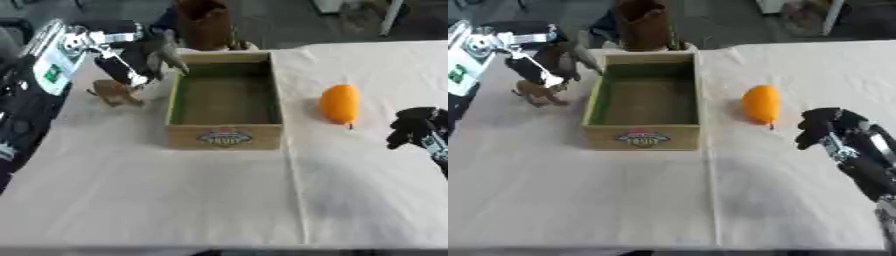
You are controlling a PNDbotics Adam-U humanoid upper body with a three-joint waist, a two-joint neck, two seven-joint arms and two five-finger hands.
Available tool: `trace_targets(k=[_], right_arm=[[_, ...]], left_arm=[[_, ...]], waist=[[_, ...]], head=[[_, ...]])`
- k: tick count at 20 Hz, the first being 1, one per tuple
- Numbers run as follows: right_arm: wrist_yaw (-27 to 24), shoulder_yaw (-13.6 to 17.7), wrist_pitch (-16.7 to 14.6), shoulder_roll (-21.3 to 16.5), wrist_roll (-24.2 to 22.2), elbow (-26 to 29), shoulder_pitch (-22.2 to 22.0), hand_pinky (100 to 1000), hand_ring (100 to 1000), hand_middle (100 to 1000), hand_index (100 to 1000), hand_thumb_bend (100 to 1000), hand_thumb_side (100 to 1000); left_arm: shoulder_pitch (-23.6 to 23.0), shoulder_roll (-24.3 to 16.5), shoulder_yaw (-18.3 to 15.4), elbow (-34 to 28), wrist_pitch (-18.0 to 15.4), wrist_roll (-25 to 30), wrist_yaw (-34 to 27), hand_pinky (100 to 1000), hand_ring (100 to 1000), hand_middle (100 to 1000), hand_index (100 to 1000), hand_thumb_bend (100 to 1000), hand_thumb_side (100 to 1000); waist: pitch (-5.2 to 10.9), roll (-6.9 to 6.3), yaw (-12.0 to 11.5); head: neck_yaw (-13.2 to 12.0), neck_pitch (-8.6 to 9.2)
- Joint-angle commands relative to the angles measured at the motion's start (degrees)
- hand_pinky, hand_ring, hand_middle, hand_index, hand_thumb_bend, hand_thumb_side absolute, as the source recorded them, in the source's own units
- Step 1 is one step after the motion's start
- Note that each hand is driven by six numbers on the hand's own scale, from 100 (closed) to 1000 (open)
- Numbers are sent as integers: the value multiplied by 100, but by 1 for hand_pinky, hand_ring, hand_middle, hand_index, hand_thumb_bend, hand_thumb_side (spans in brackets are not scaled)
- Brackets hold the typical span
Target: Pick up objects on the table and place them in the box.
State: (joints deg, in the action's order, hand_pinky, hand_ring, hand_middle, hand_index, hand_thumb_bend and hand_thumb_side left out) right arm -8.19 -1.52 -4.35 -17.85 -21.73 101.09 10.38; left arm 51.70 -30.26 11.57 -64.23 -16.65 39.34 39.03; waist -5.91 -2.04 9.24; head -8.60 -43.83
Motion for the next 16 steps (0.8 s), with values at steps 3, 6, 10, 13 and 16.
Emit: trace_targets(k=[3,6,10,13,16], right_arm=[[-65,-66,-1,-20,-95,85,162,548,572,593,730,100,502],[-75,-100,10,16,-139,87,213,548,573,593,730,100,504],[-63,-104,23,32,-156,82,221,548,573,593,730,100,506],[-55,-110,29,40,-170,79,223,548,574,593,730,100,507],[-51,-106,33,49,-175,75,217,548,575,594,730,100,507]], left_arm=[[312,436,64,-3,-124,-188,309,619,511,454,648,100,173],[292,675,130,132,-193,-335,581,618,517,460,652,100,178],[150,899,154,419,-242,-509,877,617,523,467,659,100,184],[60,982,200,634,-302,-539,1071,632,541,488,677,100,195],[0,1015,223,769,-367,-495,1212,640,555,502,689,100,228]], waist=[[7,9,161],[-33,6,267],[-59,-6,315],[-58,-23,317],[-50,-24,314]], head=[[-123,-7],[-173,15],[-189,17],[-186,18],[-173,22]])
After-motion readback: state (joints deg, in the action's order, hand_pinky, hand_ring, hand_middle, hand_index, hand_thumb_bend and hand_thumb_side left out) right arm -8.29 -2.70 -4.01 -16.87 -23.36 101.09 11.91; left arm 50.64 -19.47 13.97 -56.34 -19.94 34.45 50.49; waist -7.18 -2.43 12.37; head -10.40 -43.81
